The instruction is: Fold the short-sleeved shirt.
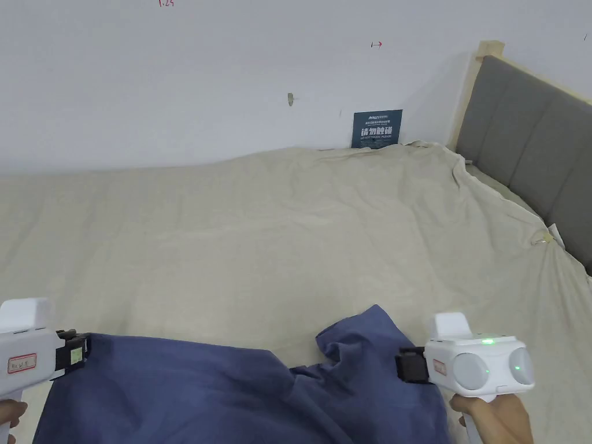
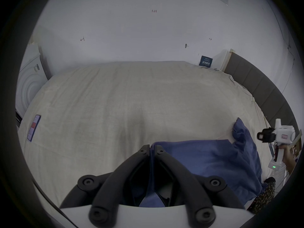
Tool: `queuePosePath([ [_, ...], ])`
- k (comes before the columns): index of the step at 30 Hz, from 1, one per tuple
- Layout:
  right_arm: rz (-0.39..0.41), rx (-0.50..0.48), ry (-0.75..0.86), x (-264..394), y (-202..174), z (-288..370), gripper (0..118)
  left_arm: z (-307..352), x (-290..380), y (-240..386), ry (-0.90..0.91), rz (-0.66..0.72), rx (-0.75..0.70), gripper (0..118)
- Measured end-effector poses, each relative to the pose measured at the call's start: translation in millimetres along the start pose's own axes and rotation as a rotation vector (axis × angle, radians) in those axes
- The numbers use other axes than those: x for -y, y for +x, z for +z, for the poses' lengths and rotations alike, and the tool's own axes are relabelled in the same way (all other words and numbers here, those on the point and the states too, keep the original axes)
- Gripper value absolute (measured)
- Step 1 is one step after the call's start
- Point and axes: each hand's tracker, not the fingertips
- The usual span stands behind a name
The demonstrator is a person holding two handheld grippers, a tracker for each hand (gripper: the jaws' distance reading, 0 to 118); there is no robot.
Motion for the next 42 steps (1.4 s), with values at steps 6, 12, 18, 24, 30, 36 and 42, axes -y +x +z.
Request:
queuePosePath([
  [6,-0.017,-0.014,-0.132,20.1,-13.8,-29.1,56,13.1,3.2,1.1,0.014,0.011,0.0,1],
  [12,-0.033,-0.035,-0.081,22.1,-20.6,-9.3,3,22.8,11.1,2.5,0.019,0.016,-0.016,1],
  [18,-0.105,-0.129,0.051,20.6,-7.2,43.9,2,42.7,20.7,-1.7,0.044,0.047,-0.029,1],
  [24,-0.09,-0.214,0.28,5.7,12.7,149.5,2,81.2,25.5,-11.2,0.095,0.103,-0.039,1],
  [30,-0.122,-0.273,0.477,-32.1,33.2,238.4,2,141.5,5.9,-17.4,0.227,0.136,-0.052,1],
  [36,-0.139,-0.333,0.682,-78.8,30.5,306.6,2,203.9,-44.1,-15.3,0.369,0.118,-0.082,1],
  [42,-0.094,-0.295,0.82,-136.7,17.0,359.0,2,254.5,-110.4,-17.1,0.512,0.099,-0.116,1],
])
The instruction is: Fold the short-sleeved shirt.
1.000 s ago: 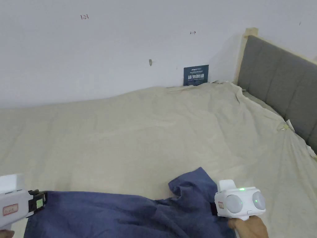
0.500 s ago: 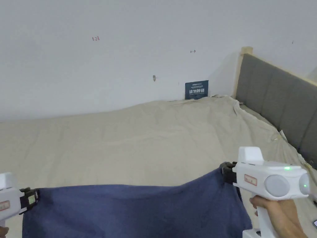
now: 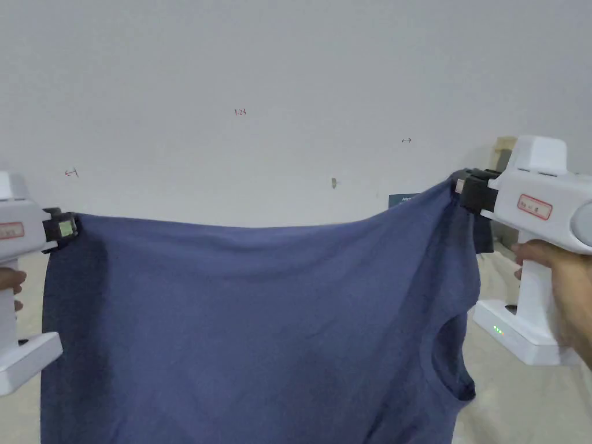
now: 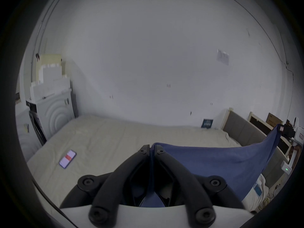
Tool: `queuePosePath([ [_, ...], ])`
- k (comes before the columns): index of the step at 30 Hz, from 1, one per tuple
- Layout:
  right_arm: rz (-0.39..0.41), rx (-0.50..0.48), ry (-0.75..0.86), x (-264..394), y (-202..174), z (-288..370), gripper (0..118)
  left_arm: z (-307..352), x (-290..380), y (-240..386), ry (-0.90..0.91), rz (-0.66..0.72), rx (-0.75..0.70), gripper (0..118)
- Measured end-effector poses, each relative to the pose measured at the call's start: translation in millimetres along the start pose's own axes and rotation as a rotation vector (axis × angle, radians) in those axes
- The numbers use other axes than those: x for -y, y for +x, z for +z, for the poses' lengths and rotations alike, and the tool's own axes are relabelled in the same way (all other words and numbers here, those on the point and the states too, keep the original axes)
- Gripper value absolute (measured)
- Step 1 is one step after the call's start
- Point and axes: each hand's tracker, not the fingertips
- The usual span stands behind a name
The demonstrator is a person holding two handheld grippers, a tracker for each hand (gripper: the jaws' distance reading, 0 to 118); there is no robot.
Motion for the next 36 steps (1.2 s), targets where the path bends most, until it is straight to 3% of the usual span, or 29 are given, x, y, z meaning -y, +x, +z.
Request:
queuePosePath([
  [8,0.005,-0.004,0.158,-93.7,-14.2,-29.2,2,0.1,-96.7,4.3,0.157,-0.001,-0.034,1],
  [15,0.024,-0.002,0.201,-111.7,-10.4,-42.9,2,-11.3,-107.4,6.9,0.196,-0.01,-0.028,1],
  [25,0.006,0.013,0.042,-10.7,22.9,-65.8,2,-73.3,8.7,2.0,0.021,-0.03,-0.013,1],
  [36,-0.135,0.02,-0.195,157.7,56.0,-36.8,2,-69.1,172.4,-13.6,-0.183,0.017,-0.005,1],
])
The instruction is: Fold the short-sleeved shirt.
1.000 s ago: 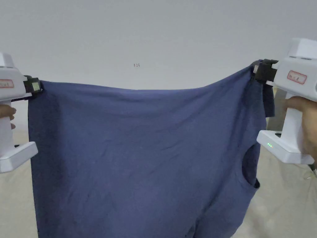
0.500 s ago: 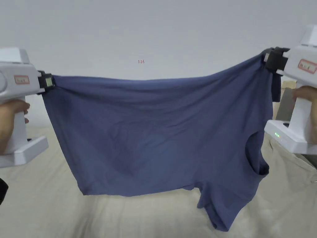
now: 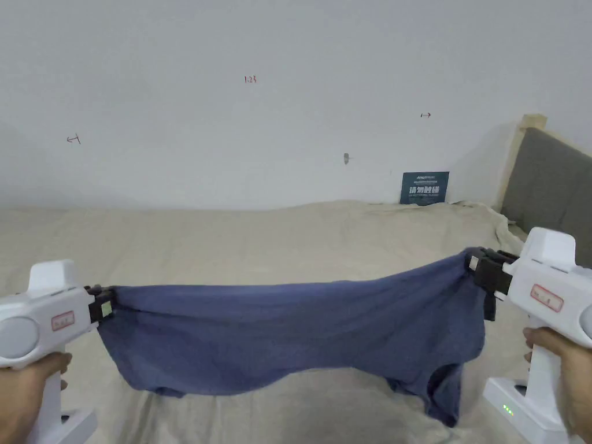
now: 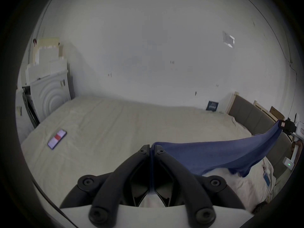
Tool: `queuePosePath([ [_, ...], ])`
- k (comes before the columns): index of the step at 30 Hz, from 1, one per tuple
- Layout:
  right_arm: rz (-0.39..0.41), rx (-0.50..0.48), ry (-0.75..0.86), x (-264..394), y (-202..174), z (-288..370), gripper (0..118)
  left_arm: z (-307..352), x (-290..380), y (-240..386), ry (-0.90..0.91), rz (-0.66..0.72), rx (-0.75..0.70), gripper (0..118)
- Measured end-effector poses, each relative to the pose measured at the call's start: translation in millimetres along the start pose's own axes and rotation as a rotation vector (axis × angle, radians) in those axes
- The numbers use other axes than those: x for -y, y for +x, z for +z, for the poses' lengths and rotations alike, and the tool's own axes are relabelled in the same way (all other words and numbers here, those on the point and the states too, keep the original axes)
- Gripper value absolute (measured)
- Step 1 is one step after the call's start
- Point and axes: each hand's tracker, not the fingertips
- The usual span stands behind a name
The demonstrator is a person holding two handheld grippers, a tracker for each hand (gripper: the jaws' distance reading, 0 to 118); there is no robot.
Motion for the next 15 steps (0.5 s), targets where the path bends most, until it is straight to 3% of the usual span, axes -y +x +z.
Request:
queuePosePath([
  [3,-0.029,-0.008,-0.042,45.7,7.7,21.4,2,13.4,44.7,-7.6,-0.05,0.03,0.003,1],
  [5,-0.094,-0.01,-0.086,78.5,21.8,34.1,2,24.5,75.0,-12.5,-0.078,0.041,0.0,1],
  [15,-0.151,0.01,-0.199,174.8,22.7,130.2,2,69.3,196.6,-32.5,-0.238,0.041,-0.041,1],
])
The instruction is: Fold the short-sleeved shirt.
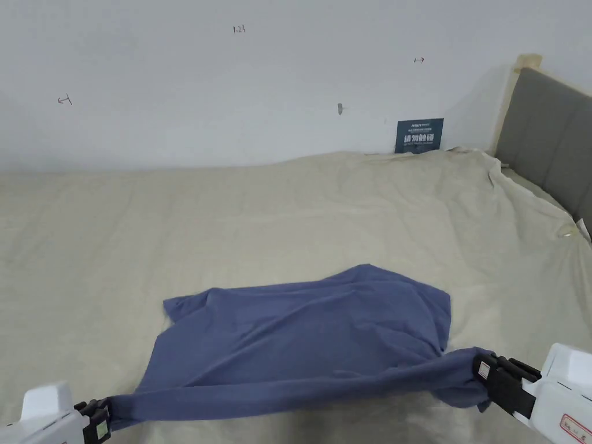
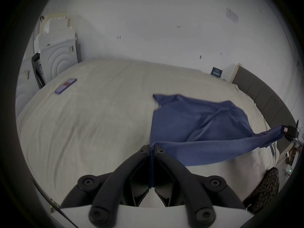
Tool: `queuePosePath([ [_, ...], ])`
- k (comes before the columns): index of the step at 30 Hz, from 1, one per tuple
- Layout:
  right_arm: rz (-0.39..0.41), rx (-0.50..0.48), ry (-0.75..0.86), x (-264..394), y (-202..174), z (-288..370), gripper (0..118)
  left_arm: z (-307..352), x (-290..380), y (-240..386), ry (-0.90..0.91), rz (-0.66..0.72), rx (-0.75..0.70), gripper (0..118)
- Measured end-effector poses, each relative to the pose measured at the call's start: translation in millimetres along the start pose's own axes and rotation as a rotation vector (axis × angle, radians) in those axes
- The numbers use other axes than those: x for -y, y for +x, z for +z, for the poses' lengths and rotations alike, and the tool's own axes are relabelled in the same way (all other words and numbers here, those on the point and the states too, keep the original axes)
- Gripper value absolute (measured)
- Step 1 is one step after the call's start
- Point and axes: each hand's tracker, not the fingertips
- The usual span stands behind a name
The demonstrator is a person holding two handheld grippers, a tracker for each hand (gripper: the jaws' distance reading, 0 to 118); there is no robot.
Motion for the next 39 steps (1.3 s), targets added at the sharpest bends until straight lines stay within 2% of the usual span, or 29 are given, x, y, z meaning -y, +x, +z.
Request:
queuePosePath([
  [14,-0.059,0.107,-0.106,72.3,27.4,56.6,2,32.6,70.6,-10.3,-0.052,0.006,0.005,1],
  [21,-0.039,0.213,-0.233,100.8,41.7,31.1,2,16.1,84.9,-9.2,-0.116,0.004,-0.025,1],
  [24,-0.096,0.255,-0.323,112.5,47.9,14.7,2,5.6,89.7,-7.7,-0.154,0.003,-0.048,2],
  [28,-0.09,0.288,-0.347,121.4,52.8,1.5,2,-1.2,95.9,-4.3,-0.166,-0.004,-0.065,3],
  [31,-0.09,0.299,-0.352,119.8,48.4,2.5,2,-1.2,97.9,-3.6,-0.173,0.004,-0.073,9],
  [34,-0.068,0.305,-0.349,115.0,42.6,6.5,4,4.3,98.6,0.3,-0.158,-0.003,-0.091,29],
  [35,-0.065,0.303,-0.348,113.1,41.0,7.6,10,4.8,97.6,0.6,-0.161,-0.006,-0.095,48],
  [36,-0.056,0.306,-0.349,110.4,38.7,8.7,22,5.9,96.1,2.1,-0.163,-0.009,-0.104,69],
  [37,-0.038,0.316,-0.351,107.4,36.4,9.9,42,8.5,94.1,3.8,-0.166,-0.009,-0.116,86],
  [38,-0.016,0.322,-0.35,103.3,33.3,11.6,75,12.0,91.0,4.6,-0.165,-0.008,-0.118,108],
  [39,0.002,0.324,-0.343,98.3,29.9,14.0,95,16.5,87.0,4.6,-0.153,-0.003,-0.104,115],
])
